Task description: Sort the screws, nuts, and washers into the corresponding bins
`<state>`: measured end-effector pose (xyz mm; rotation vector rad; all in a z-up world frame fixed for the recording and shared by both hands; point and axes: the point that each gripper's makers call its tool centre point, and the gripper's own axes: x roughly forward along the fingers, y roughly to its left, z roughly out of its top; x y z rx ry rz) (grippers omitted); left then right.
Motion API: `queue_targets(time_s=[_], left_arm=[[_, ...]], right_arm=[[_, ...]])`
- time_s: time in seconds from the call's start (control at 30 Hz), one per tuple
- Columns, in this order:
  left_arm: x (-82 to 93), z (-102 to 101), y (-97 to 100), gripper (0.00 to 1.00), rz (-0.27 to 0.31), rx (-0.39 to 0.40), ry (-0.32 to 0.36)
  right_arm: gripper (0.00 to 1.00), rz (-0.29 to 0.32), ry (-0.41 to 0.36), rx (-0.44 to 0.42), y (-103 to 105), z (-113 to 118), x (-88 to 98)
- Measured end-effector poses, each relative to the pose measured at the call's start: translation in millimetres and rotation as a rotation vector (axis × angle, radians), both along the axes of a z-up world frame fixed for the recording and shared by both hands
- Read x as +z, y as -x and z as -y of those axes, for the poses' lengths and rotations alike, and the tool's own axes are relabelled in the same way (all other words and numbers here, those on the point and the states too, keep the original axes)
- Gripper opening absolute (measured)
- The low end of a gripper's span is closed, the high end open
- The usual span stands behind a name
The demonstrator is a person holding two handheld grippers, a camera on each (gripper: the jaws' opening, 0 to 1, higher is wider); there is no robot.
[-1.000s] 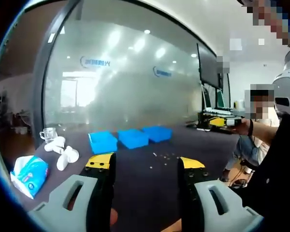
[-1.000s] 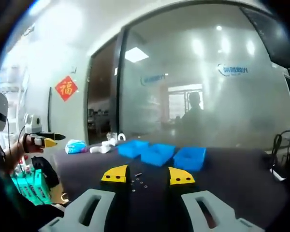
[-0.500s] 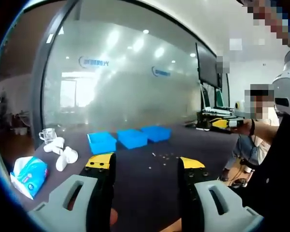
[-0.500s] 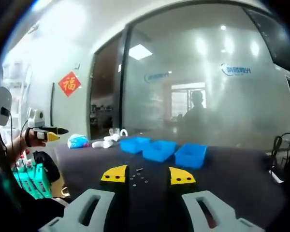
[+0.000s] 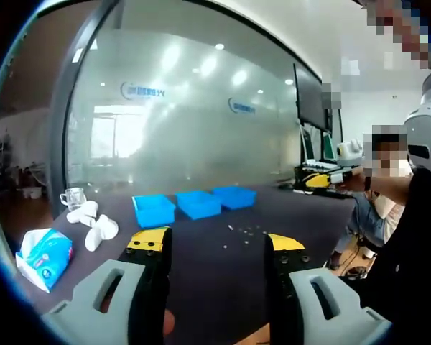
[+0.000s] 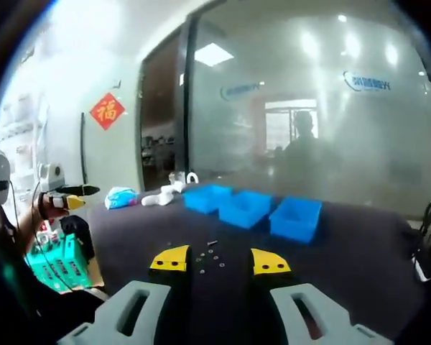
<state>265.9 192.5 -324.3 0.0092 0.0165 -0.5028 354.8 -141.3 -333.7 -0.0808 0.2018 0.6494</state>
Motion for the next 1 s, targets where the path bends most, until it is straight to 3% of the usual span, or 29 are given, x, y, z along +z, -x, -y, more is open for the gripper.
queue_targets(time_s=[0.47,1.0], left_arm=[[-9.1,-16,-2.1,0.5,-0.013,0.026,0.023],[-17.5,-34,0.5,0.5,-0.02,0.049,0.057]], right_arm=[[0.26,-0.074,0.144,0.083,-35,-48,-16.3],[0.26,-0.134,0.33,0.171,-55,-112,-46.5]])
